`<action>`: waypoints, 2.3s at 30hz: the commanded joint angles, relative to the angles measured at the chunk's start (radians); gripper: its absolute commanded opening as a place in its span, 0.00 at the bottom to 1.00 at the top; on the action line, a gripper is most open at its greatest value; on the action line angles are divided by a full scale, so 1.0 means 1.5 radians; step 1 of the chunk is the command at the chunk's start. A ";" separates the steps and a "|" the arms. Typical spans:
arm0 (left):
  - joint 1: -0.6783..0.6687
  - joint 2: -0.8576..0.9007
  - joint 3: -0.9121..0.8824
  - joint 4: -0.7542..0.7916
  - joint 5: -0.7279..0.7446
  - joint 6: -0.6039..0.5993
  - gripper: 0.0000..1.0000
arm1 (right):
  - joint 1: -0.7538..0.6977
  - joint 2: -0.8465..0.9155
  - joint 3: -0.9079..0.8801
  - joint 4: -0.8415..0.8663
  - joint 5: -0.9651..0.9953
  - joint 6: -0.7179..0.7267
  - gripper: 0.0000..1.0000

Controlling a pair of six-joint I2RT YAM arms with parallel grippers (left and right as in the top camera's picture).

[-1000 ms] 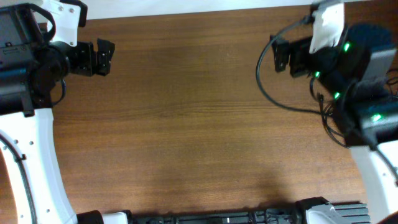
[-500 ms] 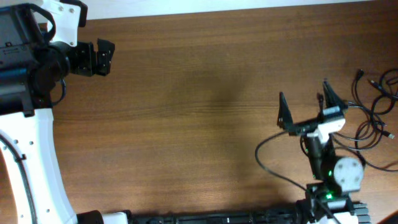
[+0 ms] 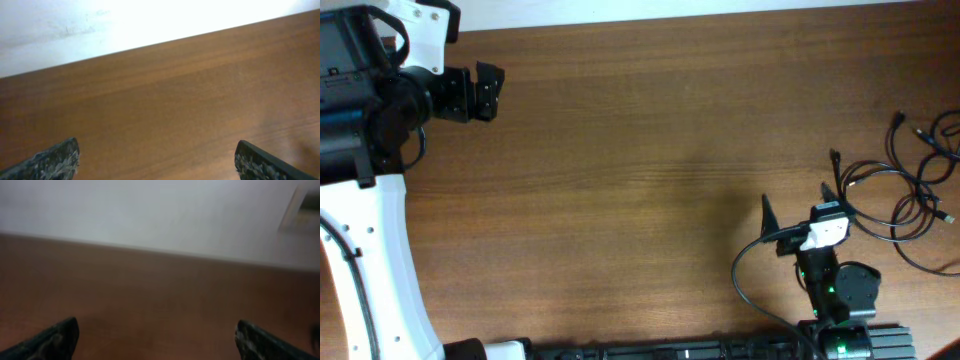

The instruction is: Untangle cables

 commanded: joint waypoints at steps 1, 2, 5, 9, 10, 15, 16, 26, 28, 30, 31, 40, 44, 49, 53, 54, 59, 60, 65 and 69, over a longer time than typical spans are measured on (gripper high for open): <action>0.000 -0.011 0.009 0.003 0.000 0.005 0.99 | -0.005 -0.021 -0.003 -0.024 0.029 0.002 0.99; 0.000 -0.011 0.009 0.003 0.000 0.005 0.99 | -0.008 -0.022 -0.003 -0.025 0.034 0.003 0.99; 0.000 -0.011 0.009 0.003 0.000 0.005 0.99 | -0.008 -0.022 -0.003 -0.024 0.033 0.003 0.99; 0.000 -0.011 0.009 0.003 0.000 0.005 0.99 | -0.008 -0.021 -0.003 -0.024 0.033 0.003 0.99; 0.000 -0.011 0.009 0.003 0.000 0.005 0.99 | -0.008 -0.021 -0.003 -0.024 0.033 0.003 0.99; 0.000 -0.011 0.009 0.003 0.000 0.005 0.99 | -0.008 -0.021 -0.003 -0.025 0.033 0.003 0.99; 0.000 -0.011 0.009 0.003 0.000 0.005 0.99 | -0.008 -0.021 -0.003 -0.025 0.033 0.003 0.99; 0.000 -0.011 0.009 0.003 0.000 0.005 0.99 | -0.008 -0.021 -0.003 -0.024 0.033 0.003 0.99; 0.000 -0.011 0.009 0.003 0.000 0.005 0.99 | -0.008 -0.021 -0.003 -0.025 0.033 0.003 0.99; 0.000 -0.011 0.009 -0.006 -0.008 0.006 0.99 | -0.008 -0.021 -0.003 -0.024 0.033 0.003 0.99; 0.001 -0.015 0.009 -0.012 -0.010 0.005 0.99 | -0.008 -0.021 -0.003 -0.024 0.033 0.003 0.99; -0.012 -0.147 -0.129 0.126 -0.016 0.008 0.99 | -0.008 -0.021 -0.003 -0.025 0.033 0.003 0.98; -0.012 -0.304 -0.404 0.393 -0.003 0.008 0.99 | -0.008 -0.021 -0.003 -0.024 0.033 0.003 0.99; -0.012 -0.538 -0.776 0.735 0.003 0.008 0.99 | -0.008 -0.021 -0.003 -0.024 0.033 0.003 0.99; -0.012 -0.703 -0.982 0.929 -0.006 0.003 0.99 | -0.008 -0.021 -0.003 -0.024 0.033 0.003 0.99; -0.012 -0.723 -1.002 0.941 -0.010 0.002 0.99 | -0.008 -0.021 -0.003 -0.024 0.033 0.003 0.99; -0.012 -0.829 -1.142 1.035 -0.062 -0.059 0.99 | -0.008 -0.021 -0.003 -0.025 0.033 0.003 0.99; -0.012 -0.841 -1.162 1.045 -0.062 -0.060 0.99 | -0.008 -0.021 -0.003 -0.024 0.033 0.003 0.99; -0.012 -0.952 -1.293 1.066 -0.103 -0.113 0.99 | -0.008 -0.021 -0.003 -0.024 0.033 0.003 0.99; -0.018 -1.019 -1.303 0.951 -0.127 -0.115 0.99 | -0.008 -0.021 -0.003 -0.025 0.033 0.003 0.99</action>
